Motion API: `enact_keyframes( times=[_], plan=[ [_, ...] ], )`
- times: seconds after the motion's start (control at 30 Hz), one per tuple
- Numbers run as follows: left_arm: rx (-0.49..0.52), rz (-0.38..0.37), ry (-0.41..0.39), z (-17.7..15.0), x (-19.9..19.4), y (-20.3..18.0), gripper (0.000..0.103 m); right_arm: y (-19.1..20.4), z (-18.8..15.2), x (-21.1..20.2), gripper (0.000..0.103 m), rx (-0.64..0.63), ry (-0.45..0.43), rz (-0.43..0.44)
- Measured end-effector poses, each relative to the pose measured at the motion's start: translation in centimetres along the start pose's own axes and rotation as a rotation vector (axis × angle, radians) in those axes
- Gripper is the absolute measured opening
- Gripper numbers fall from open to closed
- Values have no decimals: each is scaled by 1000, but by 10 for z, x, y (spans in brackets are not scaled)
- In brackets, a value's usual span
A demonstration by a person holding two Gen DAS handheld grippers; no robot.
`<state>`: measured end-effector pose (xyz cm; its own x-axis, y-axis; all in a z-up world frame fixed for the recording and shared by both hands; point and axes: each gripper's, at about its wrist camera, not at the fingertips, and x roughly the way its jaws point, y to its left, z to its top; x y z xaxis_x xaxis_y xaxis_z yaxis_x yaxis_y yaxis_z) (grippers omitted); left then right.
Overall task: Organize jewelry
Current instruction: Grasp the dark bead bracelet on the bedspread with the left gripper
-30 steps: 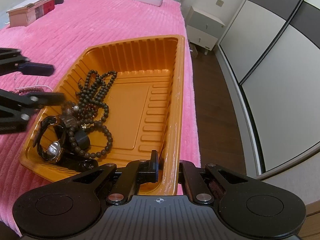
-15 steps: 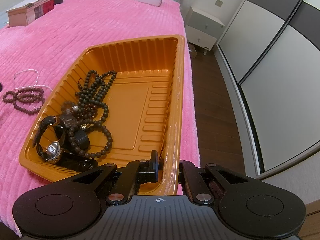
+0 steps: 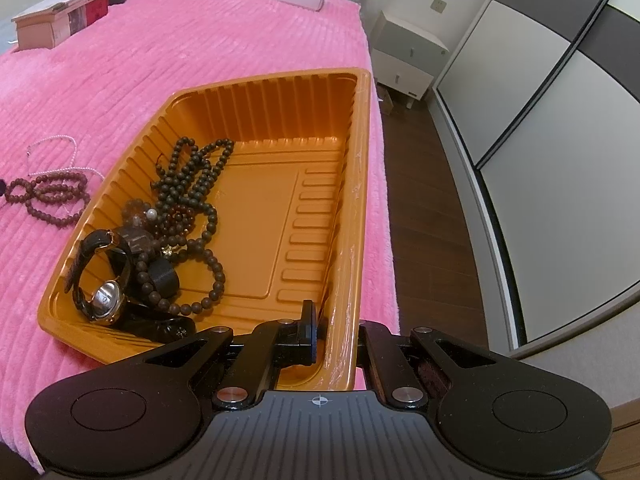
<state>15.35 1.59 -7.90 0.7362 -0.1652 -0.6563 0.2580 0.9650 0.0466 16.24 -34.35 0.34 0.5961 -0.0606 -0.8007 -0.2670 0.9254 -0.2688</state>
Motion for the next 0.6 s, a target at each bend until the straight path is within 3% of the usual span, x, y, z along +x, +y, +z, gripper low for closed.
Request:
enact_keyframes(
  times=[0.3,0.33,0.37,0.6],
  plan=[
    [67,-25,82,2,24,-5,19,-2,-1,2,5,1,6,-1],
    [71,-34,87,2,24,-5,9,-2,-1,2,5,0,5,-1],
    [78,-36,91,3,23,-5,6,-1,0,2,5,0,5,-1],
    [144,-20,28,15,-8,-5,6,0,0,1,5,-3,1,-4]
  ],
)
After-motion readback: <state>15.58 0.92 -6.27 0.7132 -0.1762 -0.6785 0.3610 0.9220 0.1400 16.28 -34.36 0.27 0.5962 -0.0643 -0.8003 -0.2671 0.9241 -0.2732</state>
